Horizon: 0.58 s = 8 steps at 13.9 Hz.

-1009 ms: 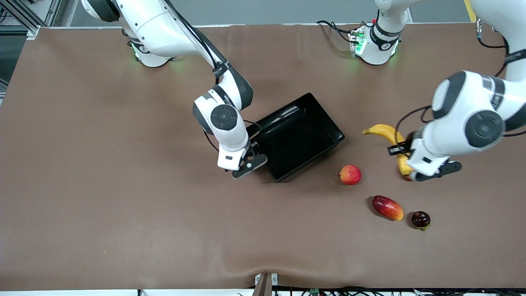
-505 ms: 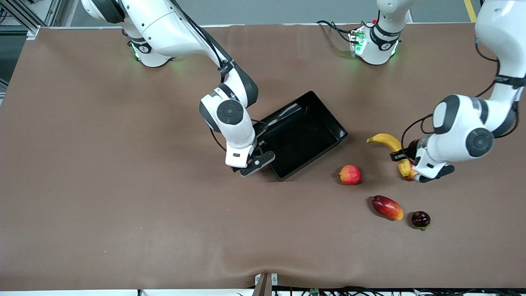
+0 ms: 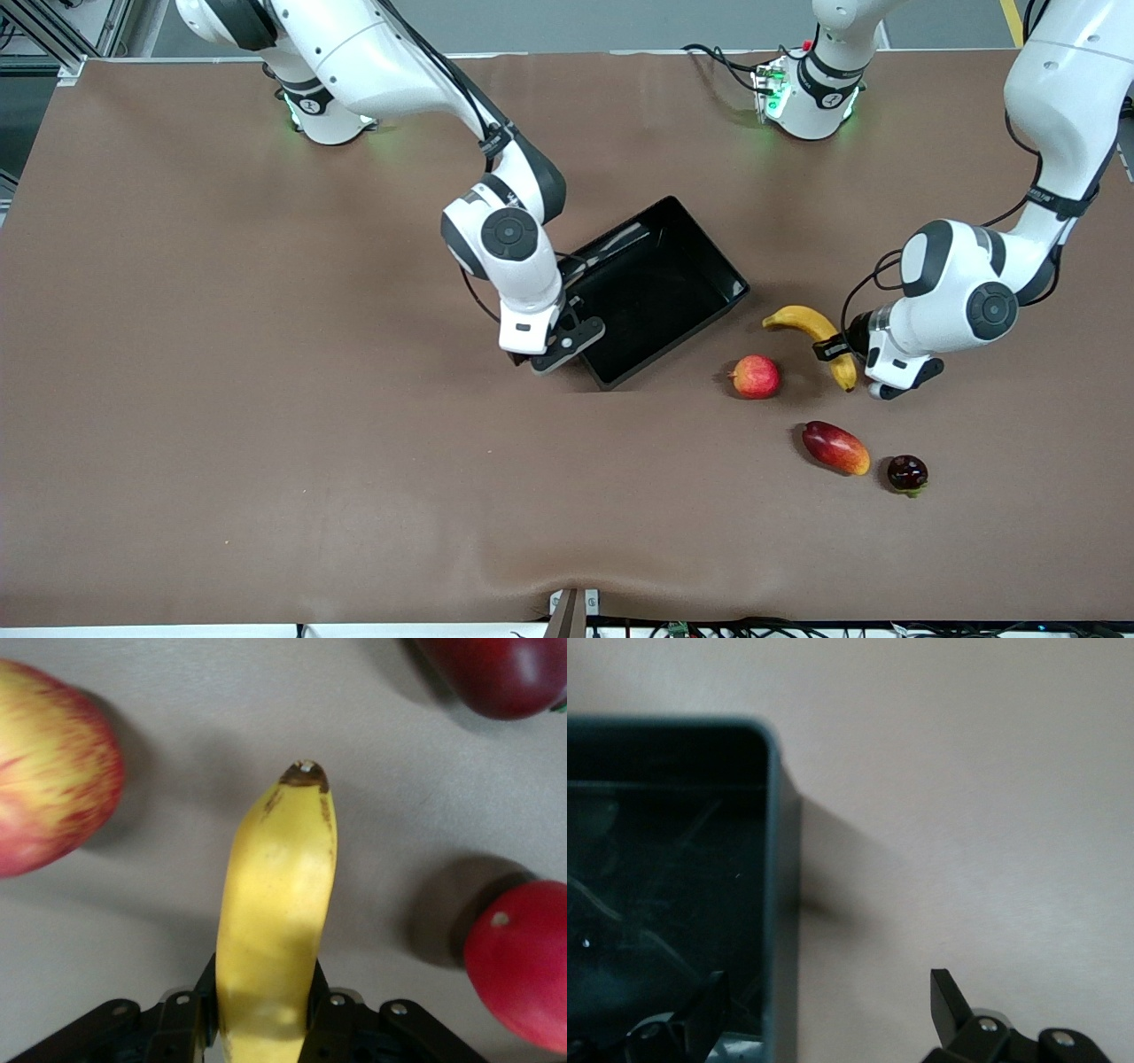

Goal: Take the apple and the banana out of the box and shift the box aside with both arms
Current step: 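Place the banana beside the apples and open the left gripper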

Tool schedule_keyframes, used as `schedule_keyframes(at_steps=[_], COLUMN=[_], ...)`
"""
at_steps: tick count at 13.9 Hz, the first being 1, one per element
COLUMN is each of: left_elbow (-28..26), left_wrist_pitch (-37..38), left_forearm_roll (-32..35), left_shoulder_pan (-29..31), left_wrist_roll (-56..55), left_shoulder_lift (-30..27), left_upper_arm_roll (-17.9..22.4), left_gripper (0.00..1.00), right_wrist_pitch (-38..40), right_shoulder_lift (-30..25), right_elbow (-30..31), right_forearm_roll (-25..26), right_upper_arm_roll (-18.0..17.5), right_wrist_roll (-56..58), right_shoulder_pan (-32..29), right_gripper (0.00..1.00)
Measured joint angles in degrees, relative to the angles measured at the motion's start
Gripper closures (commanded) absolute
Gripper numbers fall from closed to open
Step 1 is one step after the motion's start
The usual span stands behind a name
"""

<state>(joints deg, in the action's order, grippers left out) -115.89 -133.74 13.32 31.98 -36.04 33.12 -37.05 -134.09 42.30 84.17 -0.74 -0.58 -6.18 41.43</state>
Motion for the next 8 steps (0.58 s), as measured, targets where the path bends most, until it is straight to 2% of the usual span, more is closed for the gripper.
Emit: schedule_keyframes(at_steps=[1,2,3,4,8], left_elbow=[0.0,0.0,0.3,0.5,2.0], left_wrist_pitch=[-1.4,-2.5,-2.8,-2.9,-2.8], left_forearm_roll=[1.5,3.3,4.3,5.1,6.6], left_shoulder_pan=[0.0,0.0,0.3,0.4,0.5], left_wrist_roll=[-0.1,-0.2,-0.2,-0.2,-0.2], left_shoulder_lift=[1.4,2.9,3.7,3.7,2.7], left_upper_arm_roll=[0.1,0.5,0.6,0.5,-0.3], left_gripper=[0.95,0.59,0.24,0.00,0.00], right_wrist_pitch=[-0.6,-1.9,-2.8,-3.3,-3.5], right_shoulder_lift=[0.7,1.4,2.0,2.2,2.2], right_elbow=[0.1,0.1,0.1,0.1,-0.1], right_forearm_roll=[0.0,0.0,0.0,0.0,0.0], right_upper_arm_roll=[0.0,0.0,0.0,0.0,0.7], right_wrist_roll=[-0.3,-0.8,-1.4,-1.6,-2.1], right_shoulder_pan=[0.7,1.3,1.7,1.8,1.5], right_gripper=[0.33,0.71,0.98,1.00,1.00])
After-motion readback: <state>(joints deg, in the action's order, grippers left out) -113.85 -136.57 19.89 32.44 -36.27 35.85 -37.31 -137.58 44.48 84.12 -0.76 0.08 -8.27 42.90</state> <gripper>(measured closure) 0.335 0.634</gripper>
